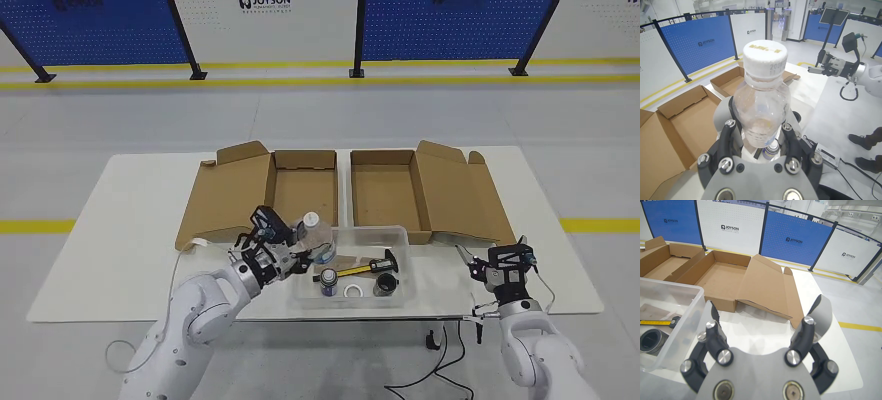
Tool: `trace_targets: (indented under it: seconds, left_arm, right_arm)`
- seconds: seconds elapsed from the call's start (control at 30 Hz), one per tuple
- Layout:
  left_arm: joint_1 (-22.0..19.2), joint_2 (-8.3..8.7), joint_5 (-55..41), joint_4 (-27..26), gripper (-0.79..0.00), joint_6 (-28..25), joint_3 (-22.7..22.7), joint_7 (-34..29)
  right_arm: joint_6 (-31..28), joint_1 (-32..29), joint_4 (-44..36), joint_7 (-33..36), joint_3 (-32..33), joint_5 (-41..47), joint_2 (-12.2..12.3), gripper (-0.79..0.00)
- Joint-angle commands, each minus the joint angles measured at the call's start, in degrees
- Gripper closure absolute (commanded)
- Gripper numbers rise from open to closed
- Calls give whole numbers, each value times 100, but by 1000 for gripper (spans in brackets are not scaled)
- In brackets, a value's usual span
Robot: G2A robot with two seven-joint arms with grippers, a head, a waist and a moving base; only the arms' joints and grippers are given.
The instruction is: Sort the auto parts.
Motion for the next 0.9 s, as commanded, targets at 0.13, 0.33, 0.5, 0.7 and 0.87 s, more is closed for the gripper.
trace_targets:
  seconds: [0.13,0.33,0.5,0.7,0.87]
  left_arm:
    - [80,36,-49,-111,0,-2,-114,-35]
    - [-3,36,26,-3,0,274,-139,156]
    - [-269,1,298,268,0,643,-8,466]
    - [-789,-96,482,889,0,1222,332,787]
    - [-1281,-192,781,1628,0,1533,703,1063]
  right_arm:
    - [0,0,0,0,0,0,0,-785]
    - [0,0,0,0,0,0,0,-785]
    - [0,0,0,0,0,0,0,-785]
    - [0,0,0,0,0,0,0,-785]
    - [0,0,0,0,0,0,0,-785]
